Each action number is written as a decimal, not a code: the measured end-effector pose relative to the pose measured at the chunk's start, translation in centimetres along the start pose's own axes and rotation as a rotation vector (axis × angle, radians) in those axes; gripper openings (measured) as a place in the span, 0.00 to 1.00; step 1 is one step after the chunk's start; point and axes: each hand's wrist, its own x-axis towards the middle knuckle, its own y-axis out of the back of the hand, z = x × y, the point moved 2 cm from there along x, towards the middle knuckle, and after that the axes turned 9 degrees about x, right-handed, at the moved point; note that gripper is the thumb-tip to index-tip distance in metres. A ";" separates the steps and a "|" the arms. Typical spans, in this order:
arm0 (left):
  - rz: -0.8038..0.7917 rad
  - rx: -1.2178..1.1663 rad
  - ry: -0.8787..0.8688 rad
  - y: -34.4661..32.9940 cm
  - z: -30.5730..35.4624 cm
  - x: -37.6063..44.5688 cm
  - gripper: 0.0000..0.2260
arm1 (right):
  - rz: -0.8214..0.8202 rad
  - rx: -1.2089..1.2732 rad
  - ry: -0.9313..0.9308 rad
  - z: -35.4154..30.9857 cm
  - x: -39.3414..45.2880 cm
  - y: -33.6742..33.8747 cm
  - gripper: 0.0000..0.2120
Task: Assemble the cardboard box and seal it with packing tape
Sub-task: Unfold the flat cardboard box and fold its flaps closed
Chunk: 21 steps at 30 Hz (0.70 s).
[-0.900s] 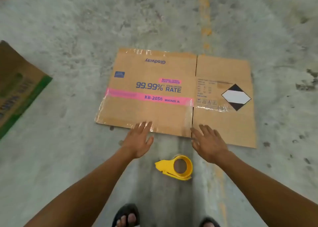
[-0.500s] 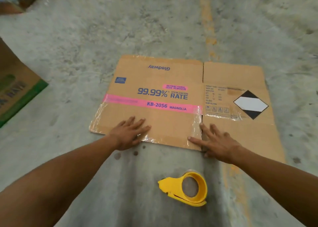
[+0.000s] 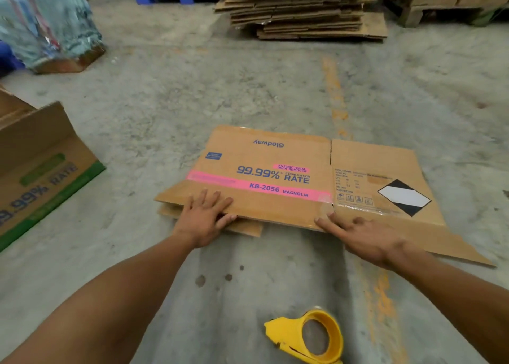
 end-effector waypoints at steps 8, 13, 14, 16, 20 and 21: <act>0.361 -0.641 0.590 5.0 1.3 0.1 0.45 | 0.235 -0.098 -0.101 0.4 -2.0 7.4 0.36; 0.249 -1.222 0.657 6.8 2.0 1.8 0.50 | 0.314 -0.005 -0.164 -0.4 -3.6 10.3 0.35; 0.219 -1.252 0.655 6.9 1.7 2.3 0.50 | 0.327 0.002 -0.149 -0.5 -3.9 10.3 0.38; 0.251 -1.273 0.657 7.2 1.5 3.5 0.47 | 0.353 0.000 -0.112 -0.3 -4.4 9.9 0.44; 0.386 -1.310 0.632 12.2 3.3 3.0 0.43 | 0.404 -0.033 -0.091 1.3 -6.1 9.6 0.50; 0.413 -1.337 0.607 13.0 3.7 3.2 0.43 | 0.426 -0.026 -0.092 1.8 -6.6 9.4 0.50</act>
